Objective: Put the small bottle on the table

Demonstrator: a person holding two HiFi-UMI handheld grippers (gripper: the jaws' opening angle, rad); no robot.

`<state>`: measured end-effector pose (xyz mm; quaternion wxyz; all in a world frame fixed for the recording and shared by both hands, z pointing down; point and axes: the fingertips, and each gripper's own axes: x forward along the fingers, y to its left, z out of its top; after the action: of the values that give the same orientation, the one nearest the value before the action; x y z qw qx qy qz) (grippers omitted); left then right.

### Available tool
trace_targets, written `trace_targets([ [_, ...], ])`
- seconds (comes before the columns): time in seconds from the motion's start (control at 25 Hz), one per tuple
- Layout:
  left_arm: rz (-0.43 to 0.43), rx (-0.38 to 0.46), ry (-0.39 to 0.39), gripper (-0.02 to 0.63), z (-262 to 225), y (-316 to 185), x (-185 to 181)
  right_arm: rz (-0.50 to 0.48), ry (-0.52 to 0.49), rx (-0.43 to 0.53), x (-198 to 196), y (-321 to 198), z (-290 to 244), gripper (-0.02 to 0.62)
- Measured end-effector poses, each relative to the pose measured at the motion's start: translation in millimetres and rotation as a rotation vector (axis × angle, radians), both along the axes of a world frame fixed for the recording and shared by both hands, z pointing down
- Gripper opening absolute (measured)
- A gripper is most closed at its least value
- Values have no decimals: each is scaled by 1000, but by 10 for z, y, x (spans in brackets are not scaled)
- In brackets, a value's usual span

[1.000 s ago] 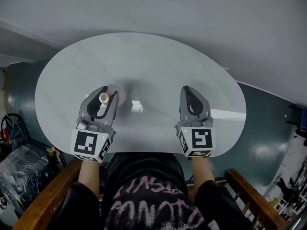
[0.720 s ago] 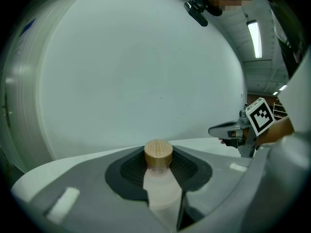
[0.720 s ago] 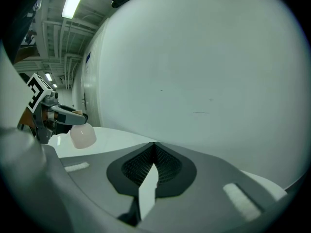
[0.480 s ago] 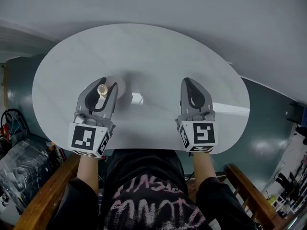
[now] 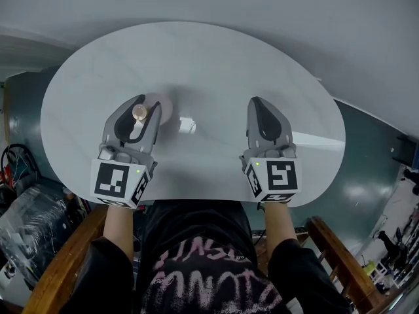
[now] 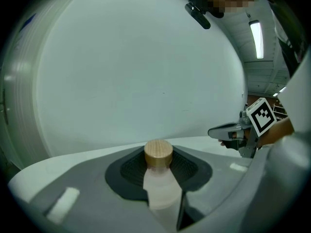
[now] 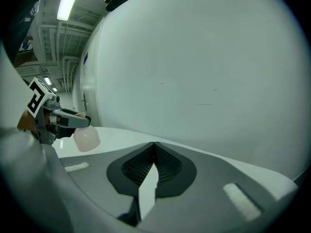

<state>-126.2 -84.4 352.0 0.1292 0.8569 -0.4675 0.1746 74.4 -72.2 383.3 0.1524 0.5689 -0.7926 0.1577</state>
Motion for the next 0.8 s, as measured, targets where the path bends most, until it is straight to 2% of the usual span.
trace_targets([
  [0.8,-25,-31,30,129,179,-198,16,4,-10,-17,-56,-153,206,11],
])
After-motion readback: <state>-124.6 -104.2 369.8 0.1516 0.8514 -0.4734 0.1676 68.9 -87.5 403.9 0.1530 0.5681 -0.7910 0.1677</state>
